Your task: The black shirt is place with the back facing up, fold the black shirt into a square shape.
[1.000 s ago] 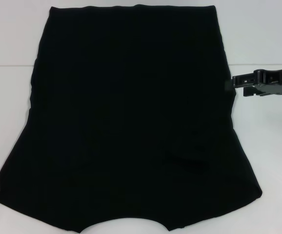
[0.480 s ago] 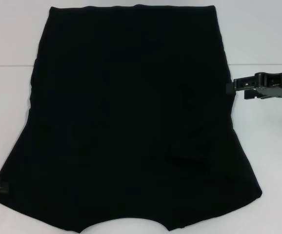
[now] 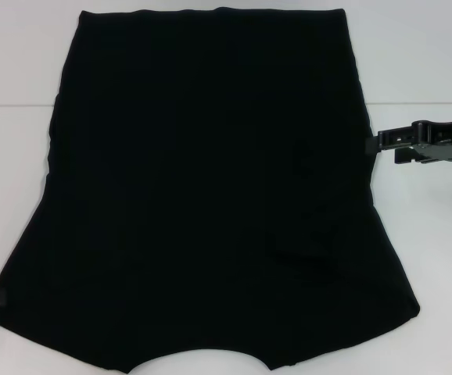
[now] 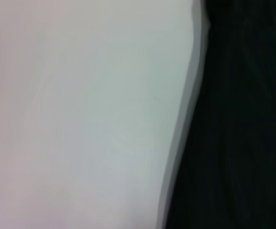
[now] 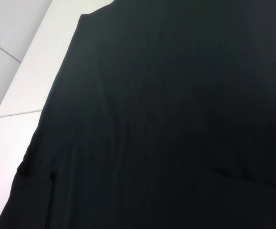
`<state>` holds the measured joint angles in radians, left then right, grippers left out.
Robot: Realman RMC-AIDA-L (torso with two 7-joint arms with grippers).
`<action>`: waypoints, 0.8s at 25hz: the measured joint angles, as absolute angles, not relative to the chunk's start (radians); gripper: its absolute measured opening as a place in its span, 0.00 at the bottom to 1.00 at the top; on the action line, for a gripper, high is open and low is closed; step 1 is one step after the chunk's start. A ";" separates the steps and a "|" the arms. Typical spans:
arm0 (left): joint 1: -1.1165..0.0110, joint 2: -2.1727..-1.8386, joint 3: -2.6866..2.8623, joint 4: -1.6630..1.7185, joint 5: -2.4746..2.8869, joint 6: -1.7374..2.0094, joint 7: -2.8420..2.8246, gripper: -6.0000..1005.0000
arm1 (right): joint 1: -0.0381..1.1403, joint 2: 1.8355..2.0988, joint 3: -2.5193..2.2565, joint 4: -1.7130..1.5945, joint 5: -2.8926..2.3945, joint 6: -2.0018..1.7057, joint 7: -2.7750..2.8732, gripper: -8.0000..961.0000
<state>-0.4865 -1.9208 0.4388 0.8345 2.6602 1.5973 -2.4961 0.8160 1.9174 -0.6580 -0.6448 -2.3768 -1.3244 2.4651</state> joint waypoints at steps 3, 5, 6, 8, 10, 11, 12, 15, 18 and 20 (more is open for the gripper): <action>-0.486 -1.921 0.441 0.831 2.660 1.589 -2.496 0.51 | 0.816 1.918 -0.658 -0.645 -2.375 -1.324 2.465 0.83; -0.486 -1.922 0.444 0.829 2.660 1.585 -2.496 0.51 | 0.815 1.918 -0.658 -0.646 -2.372 -1.324 2.465 0.83; -0.487 -1.923 0.445 0.828 2.660 1.583 -2.497 0.51 | 0.815 1.918 -0.658 -0.646 -2.370 -1.324 2.465 0.83; -0.488 -1.925 0.446 0.826 2.663 1.577 -2.497 0.51 | 0.814 1.919 -0.658 -0.646 -2.369 -1.324 2.465 0.83; -0.490 -1.927 0.447 0.826 2.666 1.576 -2.497 0.51 | 0.813 1.919 -0.658 -0.646 -2.369 -1.324 2.465 0.83; -0.491 -1.927 0.447 0.826 2.667 1.576 -2.497 0.51 | 0.813 1.919 -0.658 -0.646 -2.369 -1.324 2.464 0.83; -0.491 -1.927 0.447 0.826 2.667 1.576 -2.497 0.51 | 0.813 1.919 -0.658 -0.646 -2.369 -1.324 2.464 0.83; -0.496 -1.934 0.447 0.825 2.667 1.578 -2.494 0.51 | 0.813 1.919 -0.658 -0.646 -2.368 -1.324 2.463 0.83; -0.507 -1.942 0.447 0.825 2.666 1.586 -2.488 0.51 | 0.813 1.919 -0.658 -0.646 -2.368 -1.324 2.463 0.83; -0.516 -1.947 0.448 0.825 2.666 1.589 -2.484 0.51 | 0.813 1.919 -0.658 -0.646 -2.367 -1.324 2.462 0.83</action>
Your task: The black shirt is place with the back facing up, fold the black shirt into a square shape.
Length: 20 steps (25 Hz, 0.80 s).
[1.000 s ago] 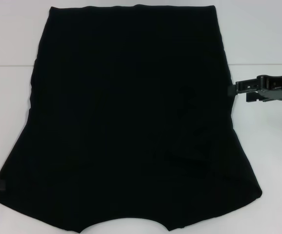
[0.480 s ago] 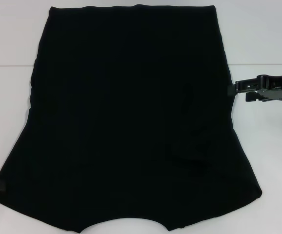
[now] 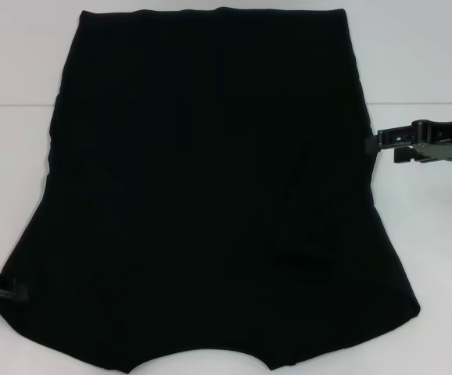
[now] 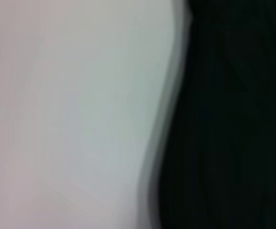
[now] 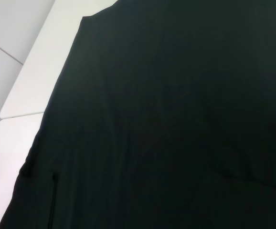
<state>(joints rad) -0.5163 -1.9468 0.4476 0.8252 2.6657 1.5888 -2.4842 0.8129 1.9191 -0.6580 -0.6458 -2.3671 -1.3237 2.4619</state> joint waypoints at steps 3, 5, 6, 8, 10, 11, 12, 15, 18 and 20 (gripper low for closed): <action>-0.532 -1.955 0.448 0.825 2.666 1.598 -2.477 0.51 | 0.813 1.919 -0.658 -0.643 -2.362 -1.324 2.457 0.83; -0.538 -1.957 0.448 0.825 2.667 1.600 -2.476 0.51 | 0.813 1.919 -0.658 -0.642 -2.358 -1.324 2.455 0.83; -0.539 -1.957 0.448 0.827 2.667 1.600 -2.479 0.51 | 0.812 1.918 -0.658 -0.642 -2.357 -1.324 2.455 0.83; -0.538 -1.957 0.449 0.831 2.668 1.599 -2.482 0.51 | 0.809 1.918 -0.658 -0.642 -2.356 -1.324 2.454 0.83; -0.534 -1.957 0.449 0.835 2.668 1.598 -2.483 0.49 | 0.806 1.917 -0.658 -0.644 -2.356 -1.324 2.453 0.83; -0.532 -1.957 0.449 0.836 2.668 1.597 -2.484 0.46 | 0.805 1.917 -0.658 -0.644 -2.356 -1.324 2.453 0.83; -0.531 -1.956 0.448 0.836 2.669 1.596 -2.484 0.44 | 0.803 1.916 -0.658 -0.644 -2.356 -1.324 2.452 0.83; -0.532 -1.955 0.448 0.833 2.670 1.592 -2.485 0.36 | 0.797 1.915 -0.658 -0.644 -2.356 -1.332 2.446 0.83; -0.539 -1.955 0.449 0.829 2.671 1.588 -2.485 0.25 | 0.793 1.914 -0.652 -0.645 -2.356 -1.343 2.442 0.83; -0.541 -1.955 0.449 0.828 2.672 1.588 -2.485 0.18 | 0.790 1.912 -0.648 -0.645 -2.356 -1.350 2.439 0.83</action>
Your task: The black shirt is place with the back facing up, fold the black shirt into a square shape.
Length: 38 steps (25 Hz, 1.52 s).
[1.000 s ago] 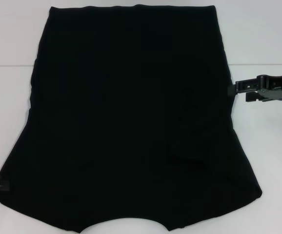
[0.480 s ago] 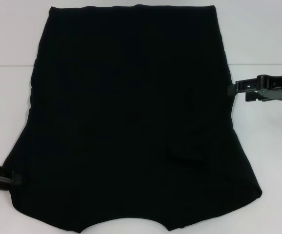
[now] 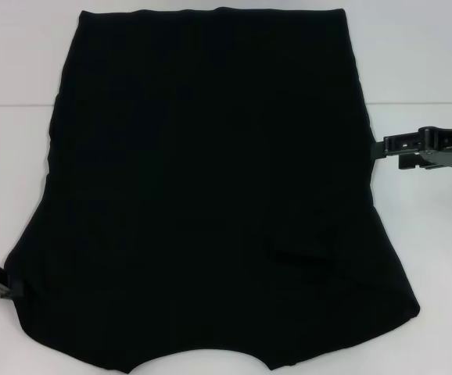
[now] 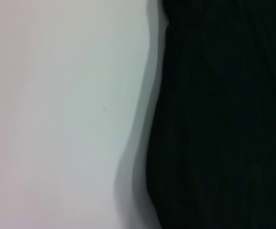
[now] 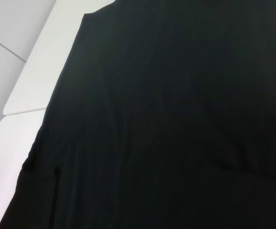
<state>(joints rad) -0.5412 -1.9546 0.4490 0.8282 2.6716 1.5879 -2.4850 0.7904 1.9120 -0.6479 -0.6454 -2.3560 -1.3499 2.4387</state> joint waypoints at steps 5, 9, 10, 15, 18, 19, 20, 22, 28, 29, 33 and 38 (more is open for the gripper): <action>-0.541 -1.954 0.440 0.827 2.659 1.603 -2.474 0.04 | 0.784 1.908 -0.648 -0.646 -2.356 -1.373 2.424 0.83; -0.535 -1.936 0.409 0.826 2.582 1.684 -2.430 0.04 | 0.751 1.877 -0.660 -0.646 -2.378 -1.471 2.401 0.83; -0.534 -1.932 0.402 0.826 2.570 1.696 -2.425 0.04 | 0.751 1.877 -0.660 -0.646 -2.378 -1.471 2.401 0.83; -0.537 -1.925 0.400 0.824 2.560 1.692 -2.426 0.05 | 0.691 1.844 -0.662 -0.649 -2.452 -1.555 2.400 0.83; -0.550 -1.926 0.407 0.806 2.563 1.668 -2.428 0.05 | 0.670 1.845 -0.663 -0.649 -2.507 -1.572 2.389 0.83; -0.553 -1.924 0.408 0.799 2.564 1.662 -2.428 0.05 | 0.665 1.849 -0.663 -0.649 -2.520 -1.575 2.379 0.83; -0.557 -1.923 0.410 0.790 2.564 1.657 -2.428 0.05 | 0.662 1.854 -0.663 -0.649 -2.527 -1.575 2.368 0.83; -0.566 -1.919 0.409 0.777 2.565 1.648 -2.428 0.05 | 0.660 1.870 -0.663 -0.649 -2.530 -1.575 2.345 0.83; -0.575 -1.918 0.411 0.773 2.566 1.642 -2.429 0.05 | 0.670 1.922 -0.694 -0.639 -2.531 -1.553 2.310 0.83; -0.575 -1.918 0.411 0.773 2.567 1.642 -2.430 0.05 | 0.671 1.928 -0.702 -0.640 -2.532 -1.551 2.310 0.83; -0.575 -1.917 0.411 0.773 2.567 1.638 -2.430 0.06 | 0.679 1.941 -0.714 -0.641 -2.532 -1.547 2.315 0.83; -0.575 -1.918 0.411 0.773 2.568 1.628 -2.430 0.06 | 0.689 1.953 -0.725 -0.635 -2.533 -1.544 2.320 0.83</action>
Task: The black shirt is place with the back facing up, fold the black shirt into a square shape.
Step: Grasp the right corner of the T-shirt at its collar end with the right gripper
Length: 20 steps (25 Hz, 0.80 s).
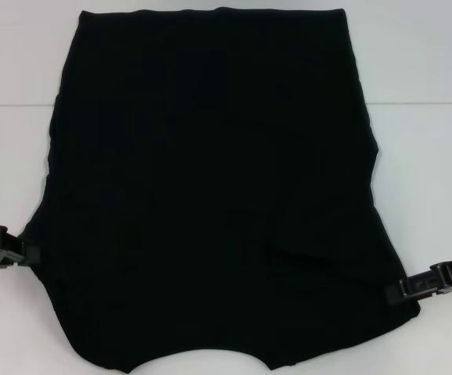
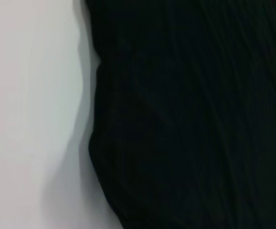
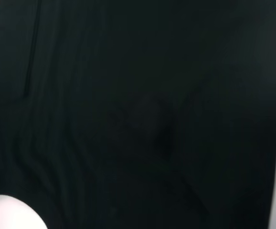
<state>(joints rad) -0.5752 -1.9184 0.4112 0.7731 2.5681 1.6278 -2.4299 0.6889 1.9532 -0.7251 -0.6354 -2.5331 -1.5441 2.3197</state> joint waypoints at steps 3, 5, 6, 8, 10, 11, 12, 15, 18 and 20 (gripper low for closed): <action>-0.575 -1.919 0.411 0.773 2.568 1.628 -2.430 0.06 | 0.692 1.956 -0.741 -0.635 -2.534 -1.540 2.328 0.83; -0.575 -1.918 0.411 0.773 2.568 1.627 -2.430 0.06 | 0.694 1.958 -0.753 -0.635 -2.534 -1.535 2.337 0.83; -0.575 -1.918 0.411 0.773 2.568 1.627 -2.430 0.06 | 0.695 1.958 -0.758 -0.635 -2.534 -1.534 2.341 0.83; -0.575 -1.917 0.409 0.773 2.568 1.627 -2.430 0.06 | 0.696 1.958 -0.761 -0.635 -2.534 -1.532 2.346 0.83; -0.575 -1.917 0.408 0.773 2.568 1.626 -2.430 0.06 | 0.698 1.958 -0.763 -0.635 -2.535 -1.532 2.348 0.83; -0.575 -1.917 0.407 0.773 2.567 1.625 -2.430 0.06 | 0.698 1.958 -0.764 -0.635 -2.535 -1.532 2.349 0.83; -0.575 -1.917 0.406 0.773 2.566 1.625 -2.430 0.06 | 0.698 1.957 -0.764 -0.637 -2.536 -1.533 2.351 0.83; -0.575 -1.918 0.408 0.773 2.566 1.621 -2.430 0.07 | 0.698 1.952 -0.764 -0.640 -2.536 -1.534 2.357 0.83; -0.576 -1.920 0.409 0.773 2.566 1.617 -2.431 0.07 | 0.695 1.949 -0.764 -0.641 -2.536 -1.535 2.359 0.83; -0.577 -1.920 0.409 0.773 2.566 1.616 -2.431 0.07 | 0.694 1.948 -0.764 -0.640 -2.536 -1.534 2.359 0.82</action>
